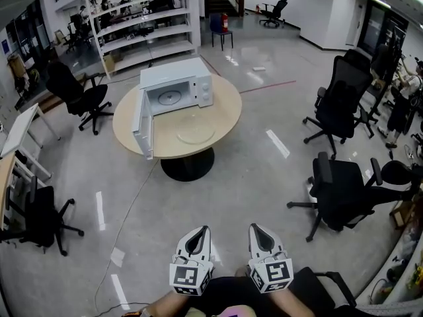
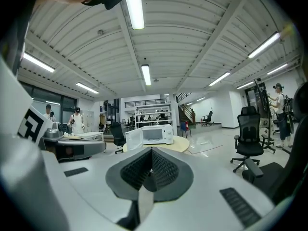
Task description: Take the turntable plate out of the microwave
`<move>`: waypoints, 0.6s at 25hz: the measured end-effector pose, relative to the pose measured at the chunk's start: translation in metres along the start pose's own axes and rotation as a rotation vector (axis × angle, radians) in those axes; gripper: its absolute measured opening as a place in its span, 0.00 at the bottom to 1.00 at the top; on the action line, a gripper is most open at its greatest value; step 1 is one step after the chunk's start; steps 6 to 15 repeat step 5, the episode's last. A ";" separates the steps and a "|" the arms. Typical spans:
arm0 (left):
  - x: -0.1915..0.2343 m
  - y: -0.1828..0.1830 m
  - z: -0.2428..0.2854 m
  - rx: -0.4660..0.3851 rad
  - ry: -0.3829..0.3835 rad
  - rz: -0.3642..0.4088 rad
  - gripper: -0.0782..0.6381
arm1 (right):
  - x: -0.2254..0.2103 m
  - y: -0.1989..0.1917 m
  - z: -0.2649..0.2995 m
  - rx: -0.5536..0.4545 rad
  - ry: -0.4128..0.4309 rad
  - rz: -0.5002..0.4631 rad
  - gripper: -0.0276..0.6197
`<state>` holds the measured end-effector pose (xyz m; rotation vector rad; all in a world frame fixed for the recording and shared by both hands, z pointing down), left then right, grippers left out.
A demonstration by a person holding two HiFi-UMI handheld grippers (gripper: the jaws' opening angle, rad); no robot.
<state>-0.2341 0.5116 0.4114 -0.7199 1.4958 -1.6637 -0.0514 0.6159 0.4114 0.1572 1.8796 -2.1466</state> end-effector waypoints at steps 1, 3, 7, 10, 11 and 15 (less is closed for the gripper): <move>0.002 0.000 -0.001 -0.001 0.001 -0.001 0.17 | 0.002 -0.001 0.001 0.000 0.004 -0.002 0.07; 0.006 -0.002 -0.002 -0.002 0.002 -0.002 0.17 | 0.005 -0.002 0.004 0.002 0.011 -0.007 0.07; 0.011 -0.003 -0.004 -0.003 0.002 -0.002 0.17 | 0.009 -0.003 0.006 0.004 0.010 -0.009 0.07; 0.011 -0.003 -0.004 -0.003 0.002 -0.002 0.17 | 0.009 -0.003 0.006 0.004 0.010 -0.009 0.07; 0.011 -0.003 -0.004 -0.003 0.002 -0.002 0.17 | 0.009 -0.003 0.006 0.004 0.010 -0.009 0.07; 0.011 -0.003 -0.004 -0.003 0.002 -0.002 0.17 | 0.009 -0.003 0.006 0.004 0.010 -0.009 0.07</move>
Point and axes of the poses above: the fingertips, and each gripper's own axes: z forward along the fingers, x to its left, y out of its top, the point moved 10 cm from there along -z, backward along the fingers, and after that the axes turned 11 degrees about z, right-handed, at the moved point
